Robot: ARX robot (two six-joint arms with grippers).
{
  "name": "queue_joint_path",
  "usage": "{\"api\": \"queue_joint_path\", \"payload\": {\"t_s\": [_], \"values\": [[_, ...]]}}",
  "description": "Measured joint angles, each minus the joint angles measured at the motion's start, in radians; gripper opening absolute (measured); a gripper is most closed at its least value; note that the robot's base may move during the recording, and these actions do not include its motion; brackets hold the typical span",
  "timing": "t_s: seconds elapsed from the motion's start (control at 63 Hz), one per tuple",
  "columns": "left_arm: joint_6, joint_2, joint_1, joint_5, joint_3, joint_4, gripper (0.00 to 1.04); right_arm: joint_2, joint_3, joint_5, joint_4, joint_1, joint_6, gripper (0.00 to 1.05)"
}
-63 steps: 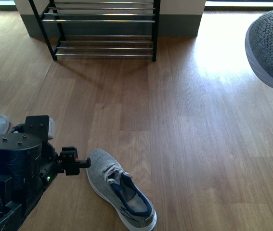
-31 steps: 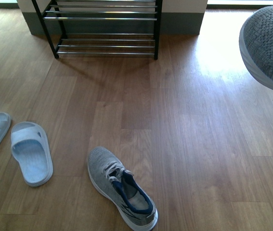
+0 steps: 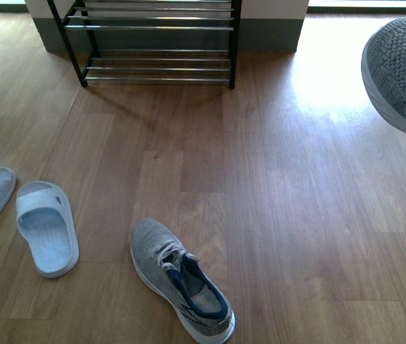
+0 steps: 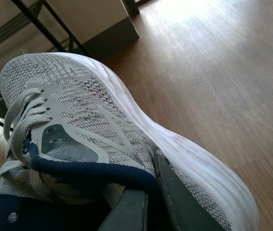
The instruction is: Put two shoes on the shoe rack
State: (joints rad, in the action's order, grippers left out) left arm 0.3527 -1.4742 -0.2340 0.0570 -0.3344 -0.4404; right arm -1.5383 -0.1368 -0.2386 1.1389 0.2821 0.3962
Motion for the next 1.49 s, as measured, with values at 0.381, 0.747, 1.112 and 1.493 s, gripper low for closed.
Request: {"api": "queue_joint_path", "payload": {"t_s": [0.381,0.747,1.112,1.493], "values": [[0.124,-0.941,-0.360,-0.223,-0.357,-0.115,0.95,0.000,0.000,0.000,0.000,0.000,0.000,0.01],[0.147,-1.115,-0.335,-0.182,-0.565,-0.030,0.95,0.000,0.000,-0.001,0.000,0.000,0.000,0.01],[0.184,-1.223,-0.368,-0.146,-0.694,0.034,0.95,0.000,0.000,0.000,0.000,0.000,0.000,0.01],[0.219,-1.239,-0.354,-0.108,-0.675,-0.043,0.95,0.000,0.000,-0.001,0.000,0.000,0.000,0.01]]}}
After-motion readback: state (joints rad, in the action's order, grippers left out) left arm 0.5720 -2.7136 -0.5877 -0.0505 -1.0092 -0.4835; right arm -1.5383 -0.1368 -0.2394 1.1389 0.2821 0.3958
